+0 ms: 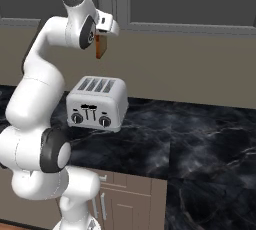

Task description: Start the toaster. Once the lever pops up, take the bread to the plate on the dining counter.

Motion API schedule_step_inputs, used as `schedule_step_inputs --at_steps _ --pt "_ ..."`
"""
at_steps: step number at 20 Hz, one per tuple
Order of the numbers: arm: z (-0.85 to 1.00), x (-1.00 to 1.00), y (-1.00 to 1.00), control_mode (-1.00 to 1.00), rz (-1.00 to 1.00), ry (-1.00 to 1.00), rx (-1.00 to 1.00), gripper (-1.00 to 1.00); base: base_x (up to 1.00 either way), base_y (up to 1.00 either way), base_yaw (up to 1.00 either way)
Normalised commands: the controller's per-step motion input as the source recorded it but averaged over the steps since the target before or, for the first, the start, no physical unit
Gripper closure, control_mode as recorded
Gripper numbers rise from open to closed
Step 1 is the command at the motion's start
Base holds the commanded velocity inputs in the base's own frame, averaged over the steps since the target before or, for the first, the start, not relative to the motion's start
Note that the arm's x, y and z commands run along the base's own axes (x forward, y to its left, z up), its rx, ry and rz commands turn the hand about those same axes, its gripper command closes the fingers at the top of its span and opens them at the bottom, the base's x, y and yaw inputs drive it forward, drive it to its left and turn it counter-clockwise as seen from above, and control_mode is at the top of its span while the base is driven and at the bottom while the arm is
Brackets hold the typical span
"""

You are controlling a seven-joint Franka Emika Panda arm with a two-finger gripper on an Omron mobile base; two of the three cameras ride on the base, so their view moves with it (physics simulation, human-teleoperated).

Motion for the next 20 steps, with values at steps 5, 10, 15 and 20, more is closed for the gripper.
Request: schedule_step_inputs --at_steps 5,10,15,20 --pt "-0.02 -0.62 -0.05 -1.0 0.0 0.0 0.0 1.0 0.0 0.0 0.0" --pt "-0.11 -0.76 -0.01 -1.0 0.0 0.0 0.0 1.0 0.0 0.0 0.0" --pt "-0.16 -0.82 0.0 -1.0 0.0 -0.01 0.0 1.0 0.0 0.0 0.0" --pt "-0.23 -0.87 0.0 -1.0 0.0 -0.03 0.0 1.0 0.0 0.0 0.0"
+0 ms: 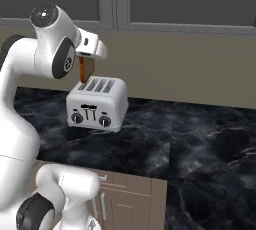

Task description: Start the toaster. Once the lever pops up, take the bread to the plate on the dining counter.

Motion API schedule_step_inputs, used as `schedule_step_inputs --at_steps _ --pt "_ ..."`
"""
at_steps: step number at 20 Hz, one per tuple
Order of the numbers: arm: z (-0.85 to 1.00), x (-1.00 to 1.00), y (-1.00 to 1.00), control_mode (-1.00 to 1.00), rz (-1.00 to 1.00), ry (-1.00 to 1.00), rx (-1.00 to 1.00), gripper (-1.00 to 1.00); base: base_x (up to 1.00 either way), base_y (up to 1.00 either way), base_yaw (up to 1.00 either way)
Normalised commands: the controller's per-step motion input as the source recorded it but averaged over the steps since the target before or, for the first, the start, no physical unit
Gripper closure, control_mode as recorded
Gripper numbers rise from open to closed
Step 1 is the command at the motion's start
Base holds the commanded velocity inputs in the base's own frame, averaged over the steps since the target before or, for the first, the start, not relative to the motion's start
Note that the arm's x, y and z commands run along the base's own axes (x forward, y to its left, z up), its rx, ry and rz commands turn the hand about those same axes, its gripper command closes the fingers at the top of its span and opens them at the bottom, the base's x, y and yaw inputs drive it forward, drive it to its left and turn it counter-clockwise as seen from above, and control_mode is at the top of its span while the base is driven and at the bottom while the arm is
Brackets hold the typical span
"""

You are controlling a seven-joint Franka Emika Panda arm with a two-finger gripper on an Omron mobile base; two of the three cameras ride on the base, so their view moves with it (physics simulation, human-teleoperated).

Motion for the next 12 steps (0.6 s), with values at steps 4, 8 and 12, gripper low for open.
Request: schedule_step_inputs --at_steps 4,8,12 --pt "-0.21 -0.85 0.0 -1.0 0.0 -0.04 0.0 1.0 0.0 0.0 0.0" --pt "-0.11 -0.71 0.0 -1.0 0.0 0.0 0.0 1.0 0.0 0.0 0.0" --pt "-0.01 -0.17 0.0 1.0 0.0 -0.01 0.0 1.0 -0.54 0.0 0.0"
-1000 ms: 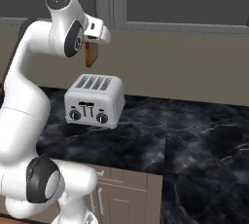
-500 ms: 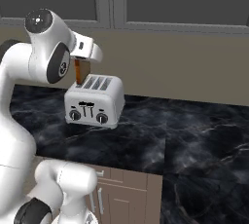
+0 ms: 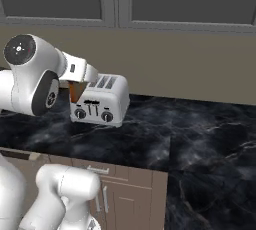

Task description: Start the toaster. Once the lever pops up, take the bread to the plate on the dining counter.

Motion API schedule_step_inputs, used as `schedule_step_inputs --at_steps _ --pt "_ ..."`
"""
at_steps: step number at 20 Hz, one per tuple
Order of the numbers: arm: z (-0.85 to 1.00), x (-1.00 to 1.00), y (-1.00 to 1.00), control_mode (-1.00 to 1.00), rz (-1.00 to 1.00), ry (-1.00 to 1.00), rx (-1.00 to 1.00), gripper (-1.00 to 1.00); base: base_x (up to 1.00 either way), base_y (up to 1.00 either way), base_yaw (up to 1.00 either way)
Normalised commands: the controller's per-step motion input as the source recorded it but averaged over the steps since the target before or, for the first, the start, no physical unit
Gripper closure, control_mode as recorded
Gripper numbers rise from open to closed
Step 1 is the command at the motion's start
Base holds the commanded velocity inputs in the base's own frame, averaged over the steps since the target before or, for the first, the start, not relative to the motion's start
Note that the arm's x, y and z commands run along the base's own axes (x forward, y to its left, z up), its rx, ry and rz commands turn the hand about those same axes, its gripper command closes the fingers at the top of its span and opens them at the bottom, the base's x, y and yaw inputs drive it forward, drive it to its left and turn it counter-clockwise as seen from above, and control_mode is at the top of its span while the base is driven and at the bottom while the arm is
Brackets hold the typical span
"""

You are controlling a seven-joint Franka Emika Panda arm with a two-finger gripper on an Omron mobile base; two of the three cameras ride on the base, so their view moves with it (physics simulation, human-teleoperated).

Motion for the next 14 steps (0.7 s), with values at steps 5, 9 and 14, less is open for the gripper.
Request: schedule_step_inputs --at_steps 5,9,14 --pt "0.0 0.0 0.0 1.0 0.0 0.0 0.0 1.0 -0.8 0.19 -0.01" --pt "0.0 0.0 0.0 1.0 0.0 0.0 0.0 1.0 -0.74 0.33 -0.05" --pt "0.0 0.0 0.0 1.0 0.0 0.0 0.0 1.0 -0.71 0.29 -0.1"
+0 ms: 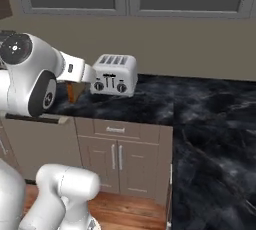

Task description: Start the toaster. Once the lever pops up, take the bread to the plate on the dining counter.

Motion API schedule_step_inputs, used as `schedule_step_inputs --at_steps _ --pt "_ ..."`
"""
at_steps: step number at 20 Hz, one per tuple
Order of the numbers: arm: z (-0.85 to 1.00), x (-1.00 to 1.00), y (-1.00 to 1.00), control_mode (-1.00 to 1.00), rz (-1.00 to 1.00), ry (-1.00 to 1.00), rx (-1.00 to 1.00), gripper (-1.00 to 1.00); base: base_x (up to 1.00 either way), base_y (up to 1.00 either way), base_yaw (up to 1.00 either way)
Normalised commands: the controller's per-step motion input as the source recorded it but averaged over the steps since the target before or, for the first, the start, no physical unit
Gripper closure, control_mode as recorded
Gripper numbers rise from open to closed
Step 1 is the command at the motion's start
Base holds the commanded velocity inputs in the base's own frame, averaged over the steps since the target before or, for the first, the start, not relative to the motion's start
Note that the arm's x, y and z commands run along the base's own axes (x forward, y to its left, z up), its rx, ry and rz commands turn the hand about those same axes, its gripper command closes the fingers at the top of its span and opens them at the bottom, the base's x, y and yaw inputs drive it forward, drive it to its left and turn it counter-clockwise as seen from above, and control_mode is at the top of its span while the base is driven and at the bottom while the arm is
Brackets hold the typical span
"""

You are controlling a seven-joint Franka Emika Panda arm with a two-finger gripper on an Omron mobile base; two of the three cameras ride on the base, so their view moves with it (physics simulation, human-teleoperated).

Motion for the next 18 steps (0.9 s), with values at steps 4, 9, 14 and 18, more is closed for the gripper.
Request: schedule_step_inputs --at_steps 4,9,14,18 --pt "0.0 0.0 0.0 1.0 0.0 0.0 0.0 1.0 -0.73 0.27 -0.14" --pt "0.0 0.0 0.0 1.0 0.0 0.0 0.0 1.0 -0.73 0.41 -0.19" --pt "0.0 0.0 0.0 1.0 0.0 0.0 0.0 1.0 -0.7 0.58 -0.23" --pt "0.0 0.0 0.0 1.0 0.0 0.0 0.0 1.0 -0.83 0.31 -0.25"
